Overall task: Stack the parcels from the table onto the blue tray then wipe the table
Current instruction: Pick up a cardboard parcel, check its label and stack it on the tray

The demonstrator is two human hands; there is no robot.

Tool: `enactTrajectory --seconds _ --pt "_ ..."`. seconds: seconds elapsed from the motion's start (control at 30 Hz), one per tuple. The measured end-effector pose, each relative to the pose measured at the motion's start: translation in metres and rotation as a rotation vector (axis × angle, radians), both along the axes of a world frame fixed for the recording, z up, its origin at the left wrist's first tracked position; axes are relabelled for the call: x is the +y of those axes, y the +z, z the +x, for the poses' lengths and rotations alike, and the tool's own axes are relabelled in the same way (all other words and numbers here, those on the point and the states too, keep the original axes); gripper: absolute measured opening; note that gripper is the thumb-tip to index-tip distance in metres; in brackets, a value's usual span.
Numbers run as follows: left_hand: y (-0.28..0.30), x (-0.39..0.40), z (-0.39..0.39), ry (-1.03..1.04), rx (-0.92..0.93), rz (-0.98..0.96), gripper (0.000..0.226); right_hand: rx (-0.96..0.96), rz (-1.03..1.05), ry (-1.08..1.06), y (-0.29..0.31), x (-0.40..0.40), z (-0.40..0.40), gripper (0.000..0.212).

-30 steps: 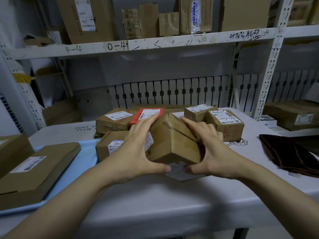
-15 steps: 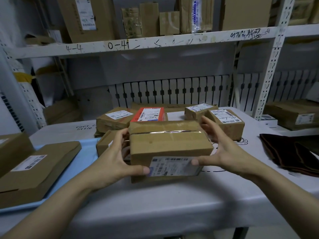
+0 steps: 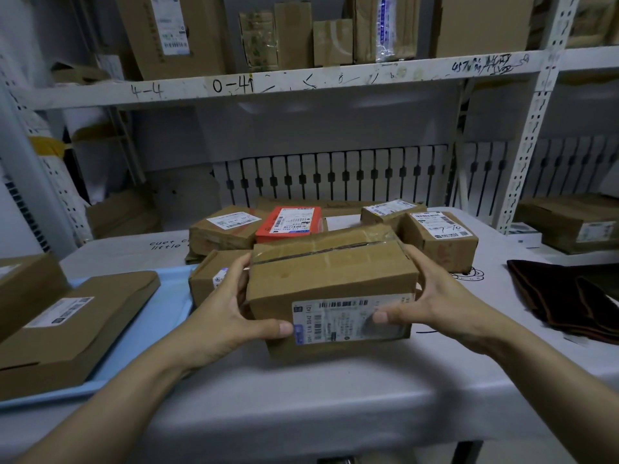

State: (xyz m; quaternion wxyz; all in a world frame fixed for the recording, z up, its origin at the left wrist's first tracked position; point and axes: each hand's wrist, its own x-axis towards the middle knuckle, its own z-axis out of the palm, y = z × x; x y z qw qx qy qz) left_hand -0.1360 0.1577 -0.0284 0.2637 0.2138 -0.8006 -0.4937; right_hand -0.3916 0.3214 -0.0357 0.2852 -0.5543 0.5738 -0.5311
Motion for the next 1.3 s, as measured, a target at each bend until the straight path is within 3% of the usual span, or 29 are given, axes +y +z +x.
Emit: enactTrajectory --seconds 0.13,0.33,0.47,0.67,0.9,1.13,1.3 --pt "0.002 -0.006 0.002 0.041 0.036 -0.029 0.129 0.121 0.009 -0.052 0.000 0.001 0.001 0.096" --pt "0.017 0.008 -0.003 0.040 -0.118 -0.369 0.119 0.224 -0.023 -0.081 0.004 -0.004 0.007 0.095" --pt "0.023 0.016 -0.015 -0.007 -0.224 -0.464 0.117 0.311 -0.055 -0.051 0.009 -0.009 0.014 0.099" --pt "0.025 0.016 -0.019 -0.023 -0.202 -0.424 0.107 0.347 -0.105 -0.056 0.016 -0.009 0.020 0.108" --pt "0.027 0.012 -0.010 -0.012 -0.125 -0.229 0.108 0.142 -0.088 -0.049 0.016 -0.005 0.019 0.126" --pt "0.020 0.012 -0.011 -0.037 -0.011 -0.015 0.104 0.081 -0.017 0.041 0.010 -0.008 0.028 0.088" --pt "0.019 0.015 -0.011 -0.018 0.027 0.076 0.103 0.033 -0.025 0.003 0.017 -0.005 0.031 0.078"
